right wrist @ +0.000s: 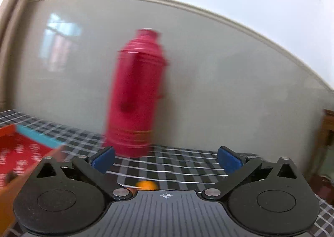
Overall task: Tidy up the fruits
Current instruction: 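Reach the left tool to the small orange piece and grasp it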
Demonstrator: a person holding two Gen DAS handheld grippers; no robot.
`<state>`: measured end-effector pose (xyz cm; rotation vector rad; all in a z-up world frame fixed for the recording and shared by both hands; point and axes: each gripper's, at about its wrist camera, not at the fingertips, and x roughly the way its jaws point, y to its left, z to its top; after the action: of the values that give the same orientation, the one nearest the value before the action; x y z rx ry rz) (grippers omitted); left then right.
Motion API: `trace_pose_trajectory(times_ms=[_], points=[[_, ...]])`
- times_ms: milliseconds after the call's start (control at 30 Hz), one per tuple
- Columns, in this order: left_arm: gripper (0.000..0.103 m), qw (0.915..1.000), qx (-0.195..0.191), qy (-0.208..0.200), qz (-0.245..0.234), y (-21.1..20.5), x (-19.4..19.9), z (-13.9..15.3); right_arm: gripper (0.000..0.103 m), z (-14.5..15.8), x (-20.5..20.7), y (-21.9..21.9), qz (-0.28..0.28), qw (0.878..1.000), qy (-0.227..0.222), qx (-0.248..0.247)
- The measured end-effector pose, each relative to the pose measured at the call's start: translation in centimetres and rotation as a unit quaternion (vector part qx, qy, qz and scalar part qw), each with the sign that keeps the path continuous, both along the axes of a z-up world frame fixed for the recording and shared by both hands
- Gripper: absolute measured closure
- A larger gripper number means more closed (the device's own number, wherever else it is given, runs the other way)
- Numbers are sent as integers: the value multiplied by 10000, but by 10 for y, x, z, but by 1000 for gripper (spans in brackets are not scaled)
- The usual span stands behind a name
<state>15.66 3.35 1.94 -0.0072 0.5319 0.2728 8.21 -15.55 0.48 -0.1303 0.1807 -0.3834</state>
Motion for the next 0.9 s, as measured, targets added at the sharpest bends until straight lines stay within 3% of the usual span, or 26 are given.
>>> trace_pose_trajectory(times_ms=[267,533,633,733,900], points=[[13,9915,228,-98,-1275,-81,-12,-10,0,-5,-22,-55,-1095,9940,27,16],[13,9602,571,40,-2734,-154,-21,-34,0,-11,-42,-90,-2049,9784,-38,-285],[17,9498,794,55,-3027,-172,-20,-44,0,-10,-50,-101,-2185,9756,-96,-214],[37,9406,978,131,-3249,-187,-12,-55,0,-9,-58,-108,-2188,9756,-107,-141],[37,9410,1139,136,-3184,-200,4,-68,0,-3,-62,-111,-2200,9750,-209,-244]])
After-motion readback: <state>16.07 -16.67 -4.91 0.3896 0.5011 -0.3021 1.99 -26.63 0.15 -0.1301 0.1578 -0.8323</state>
